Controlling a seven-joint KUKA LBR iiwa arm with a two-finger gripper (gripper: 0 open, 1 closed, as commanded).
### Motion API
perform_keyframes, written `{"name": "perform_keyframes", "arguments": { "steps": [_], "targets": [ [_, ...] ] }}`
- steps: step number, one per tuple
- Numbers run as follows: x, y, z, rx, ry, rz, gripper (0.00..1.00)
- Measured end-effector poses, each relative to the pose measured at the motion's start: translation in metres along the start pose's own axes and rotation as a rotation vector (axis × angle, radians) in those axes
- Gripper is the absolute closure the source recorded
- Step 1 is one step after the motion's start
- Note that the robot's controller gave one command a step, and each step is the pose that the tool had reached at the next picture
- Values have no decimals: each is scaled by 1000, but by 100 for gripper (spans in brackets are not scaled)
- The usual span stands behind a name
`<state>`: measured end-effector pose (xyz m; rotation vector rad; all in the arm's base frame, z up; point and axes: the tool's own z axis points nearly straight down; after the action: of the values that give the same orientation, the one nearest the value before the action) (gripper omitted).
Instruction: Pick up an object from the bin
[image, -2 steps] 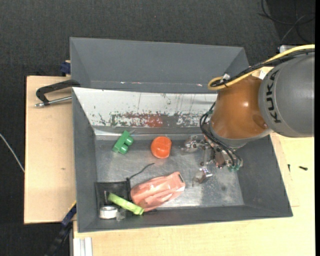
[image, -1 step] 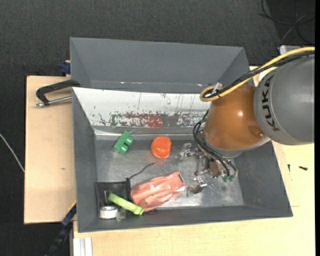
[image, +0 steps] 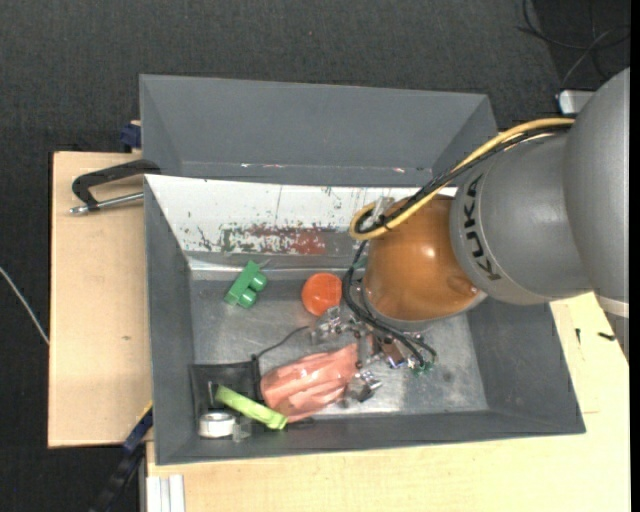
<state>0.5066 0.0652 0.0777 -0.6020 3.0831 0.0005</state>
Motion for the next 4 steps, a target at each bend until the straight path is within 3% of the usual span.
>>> {"name": "perform_keyframes", "arguments": {
  "steps": [1, 4],
  "targets": [
    [-1, 27, 5, 7, -14, -153, 100],
    [-1, 28, -2, 4, -10, -152, 100]
  ]
}}
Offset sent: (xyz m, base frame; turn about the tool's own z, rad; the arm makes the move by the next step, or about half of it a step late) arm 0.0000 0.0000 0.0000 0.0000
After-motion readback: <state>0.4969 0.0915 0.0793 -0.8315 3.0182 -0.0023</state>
